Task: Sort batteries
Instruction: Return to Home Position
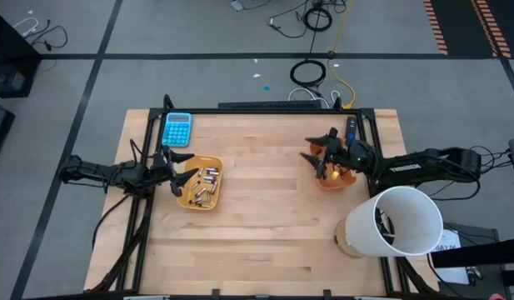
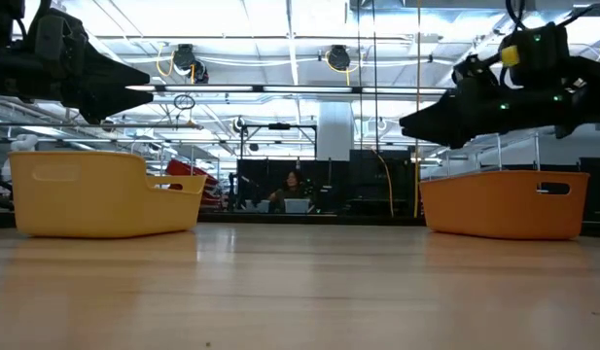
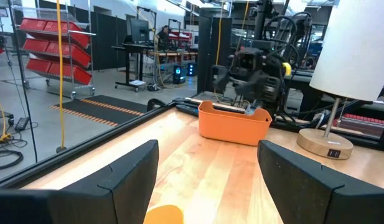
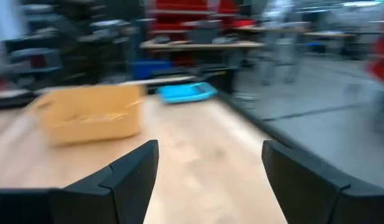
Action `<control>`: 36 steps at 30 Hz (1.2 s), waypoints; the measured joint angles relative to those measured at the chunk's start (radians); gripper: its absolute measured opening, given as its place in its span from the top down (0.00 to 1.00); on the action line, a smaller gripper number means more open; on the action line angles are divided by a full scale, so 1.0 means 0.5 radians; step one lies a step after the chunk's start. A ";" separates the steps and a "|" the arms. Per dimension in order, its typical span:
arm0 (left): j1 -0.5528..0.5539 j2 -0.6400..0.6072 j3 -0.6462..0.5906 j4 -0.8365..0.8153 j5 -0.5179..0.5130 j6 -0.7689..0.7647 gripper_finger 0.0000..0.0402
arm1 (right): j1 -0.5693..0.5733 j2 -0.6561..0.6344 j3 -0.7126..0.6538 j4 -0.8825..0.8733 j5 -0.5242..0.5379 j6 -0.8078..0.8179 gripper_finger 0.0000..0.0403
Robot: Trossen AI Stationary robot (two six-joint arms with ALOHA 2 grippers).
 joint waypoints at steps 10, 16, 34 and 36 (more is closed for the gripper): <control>0.000 0.001 0.000 0.000 0.000 0.000 0.30 | -0.027 -0.003 -0.033 0.131 -0.115 -0.077 0.31; -0.001 0.000 0.001 0.000 0.000 0.000 0.30 | -0.027 -0.003 -0.023 0.179 0.192 -0.044 0.31; 0.000 0.001 0.000 0.000 0.000 0.000 0.30 | -0.022 -0.003 -0.023 -0.104 0.189 0.015 0.31; 0.000 0.000 0.000 0.000 0.001 -0.001 0.30 | -0.021 -0.003 -0.023 -0.119 0.189 0.015 0.31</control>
